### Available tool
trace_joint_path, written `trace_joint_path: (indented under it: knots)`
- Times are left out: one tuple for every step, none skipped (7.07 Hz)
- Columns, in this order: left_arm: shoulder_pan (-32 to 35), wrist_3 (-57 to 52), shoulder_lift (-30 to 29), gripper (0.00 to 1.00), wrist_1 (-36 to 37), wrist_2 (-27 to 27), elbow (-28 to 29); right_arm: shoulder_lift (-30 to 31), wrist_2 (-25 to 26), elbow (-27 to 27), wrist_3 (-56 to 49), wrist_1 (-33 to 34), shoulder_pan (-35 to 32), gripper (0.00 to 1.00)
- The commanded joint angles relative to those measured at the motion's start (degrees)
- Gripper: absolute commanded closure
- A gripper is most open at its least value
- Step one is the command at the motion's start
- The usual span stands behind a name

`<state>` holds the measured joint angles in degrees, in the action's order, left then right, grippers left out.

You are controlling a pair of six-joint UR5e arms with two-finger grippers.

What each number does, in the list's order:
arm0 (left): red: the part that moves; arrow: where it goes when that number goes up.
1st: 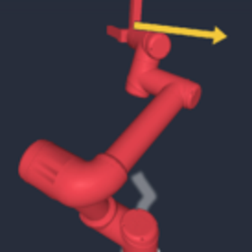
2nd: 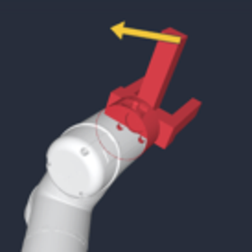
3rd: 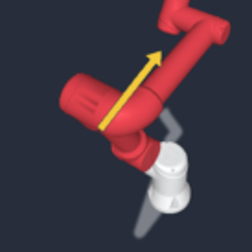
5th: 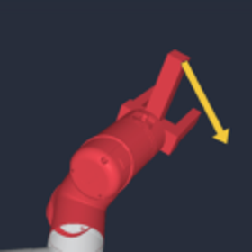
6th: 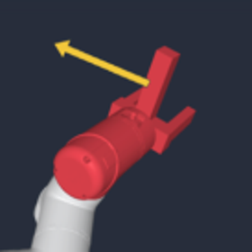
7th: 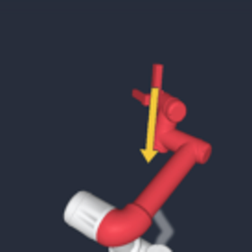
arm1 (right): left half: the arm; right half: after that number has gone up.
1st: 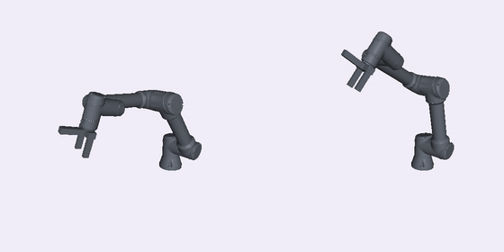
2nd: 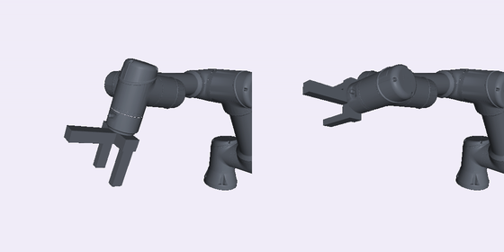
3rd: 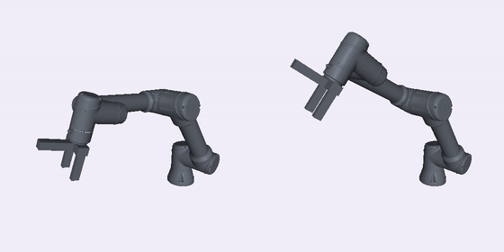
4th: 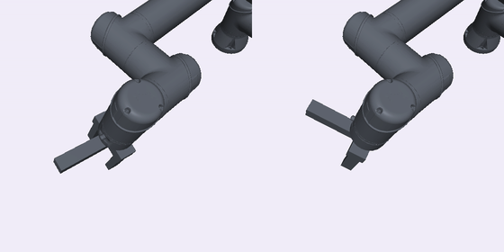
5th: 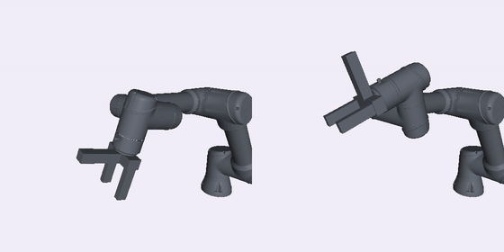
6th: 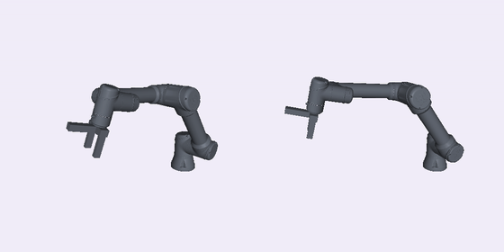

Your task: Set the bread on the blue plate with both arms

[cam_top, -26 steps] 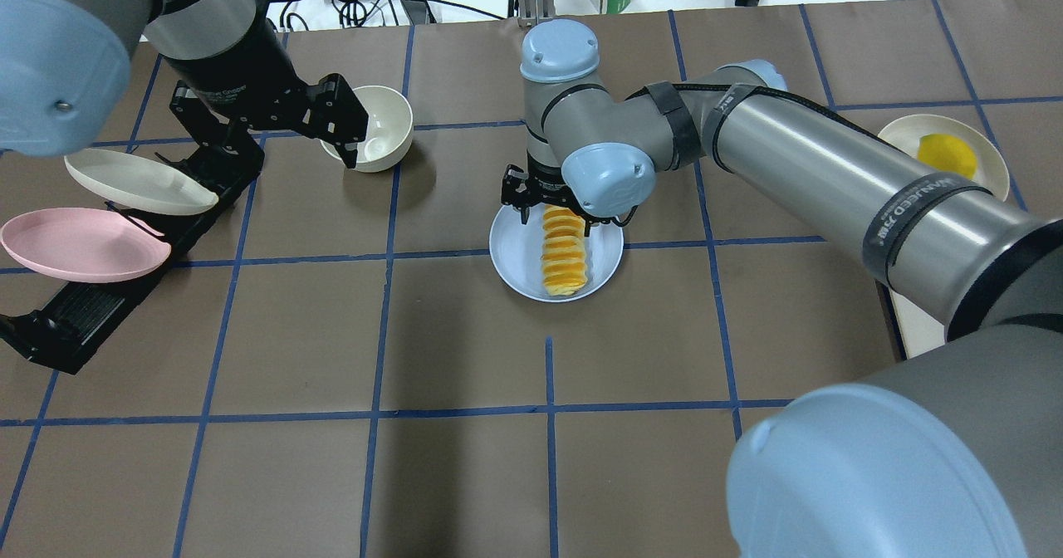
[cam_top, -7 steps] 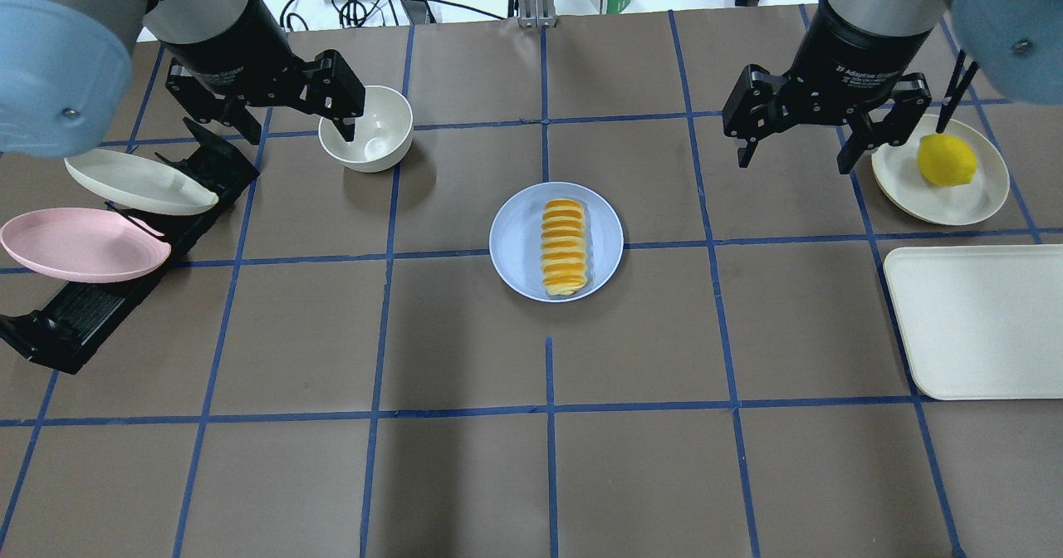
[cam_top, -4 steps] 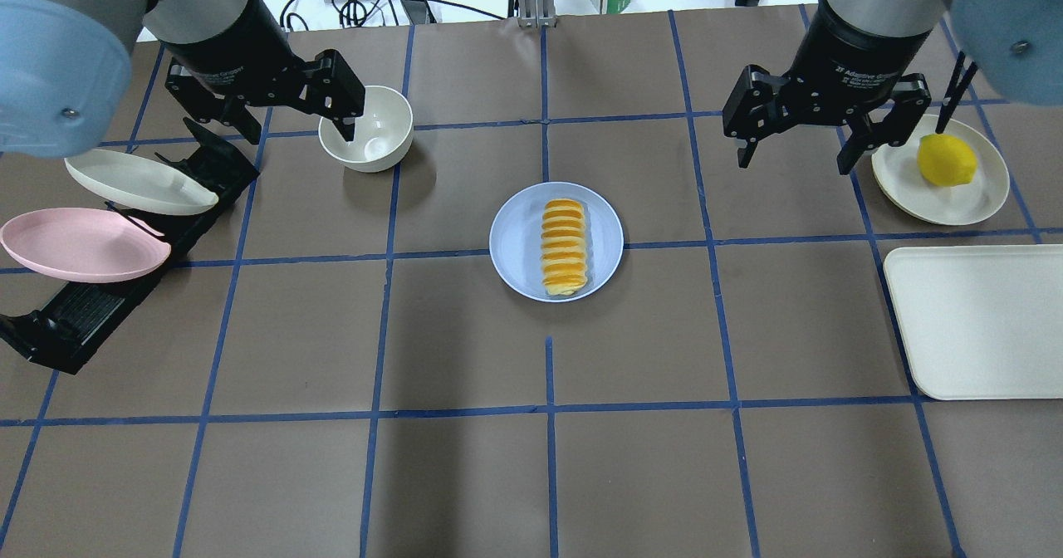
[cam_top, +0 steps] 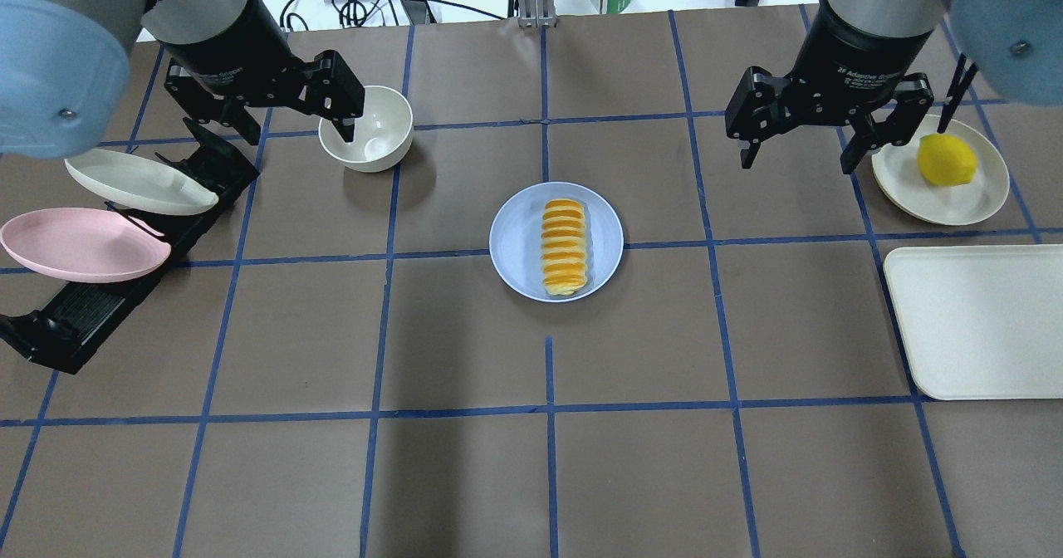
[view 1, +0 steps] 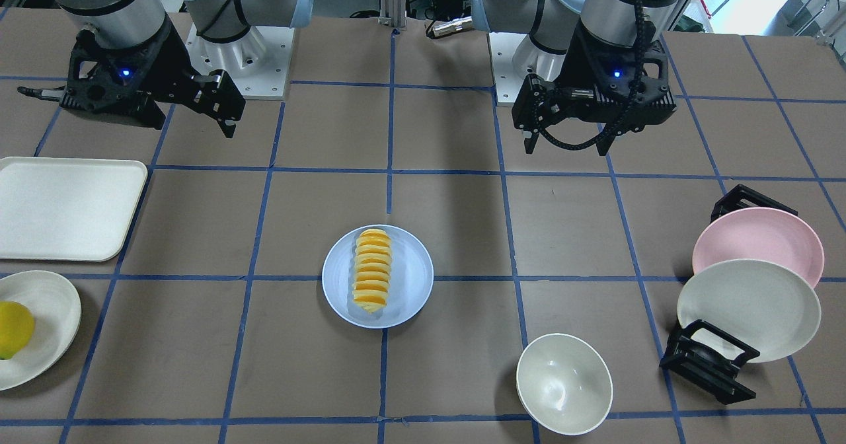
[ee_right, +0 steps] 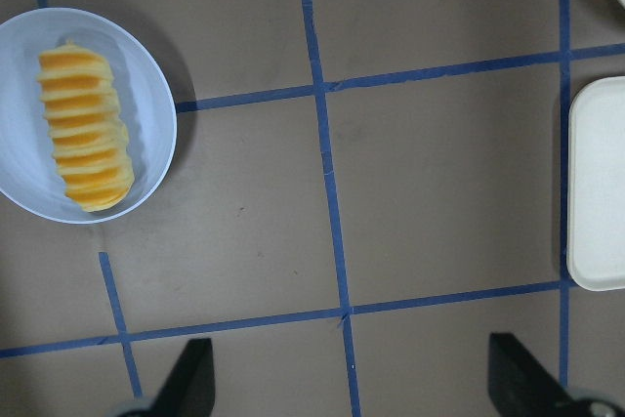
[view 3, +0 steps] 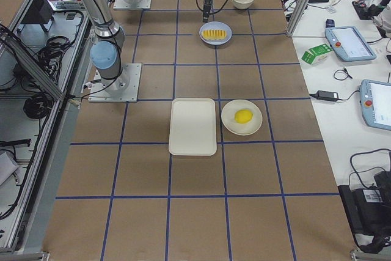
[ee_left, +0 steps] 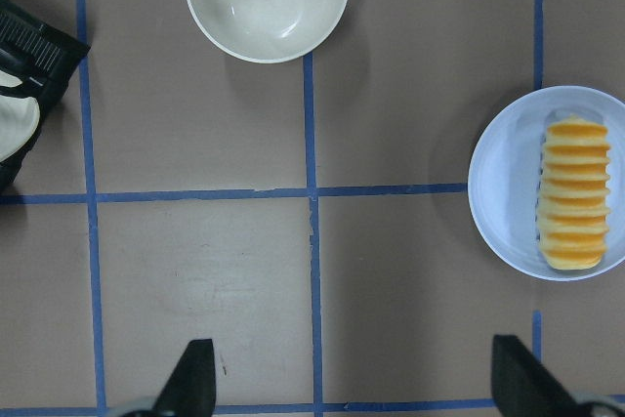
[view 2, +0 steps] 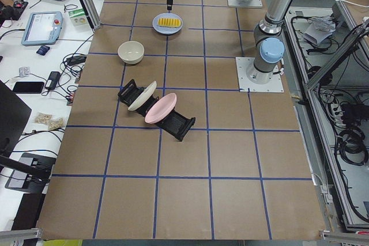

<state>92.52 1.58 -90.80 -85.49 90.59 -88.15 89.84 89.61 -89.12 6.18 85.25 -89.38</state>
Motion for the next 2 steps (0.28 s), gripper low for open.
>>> trace_joint_path:
  knots:
    - [0.0, 0.0, 0.2, 0.0, -0.2, -0.1, 0.1, 0.0, 0.0, -0.2, -0.1, 0.0, 0.0, 0.0]
    - [0.0, 0.0, 0.2, 0.0, -0.2, 0.0, 0.1, 0.0, 0.0, -0.2, -0.1, 0.0, 0.0, 0.0]
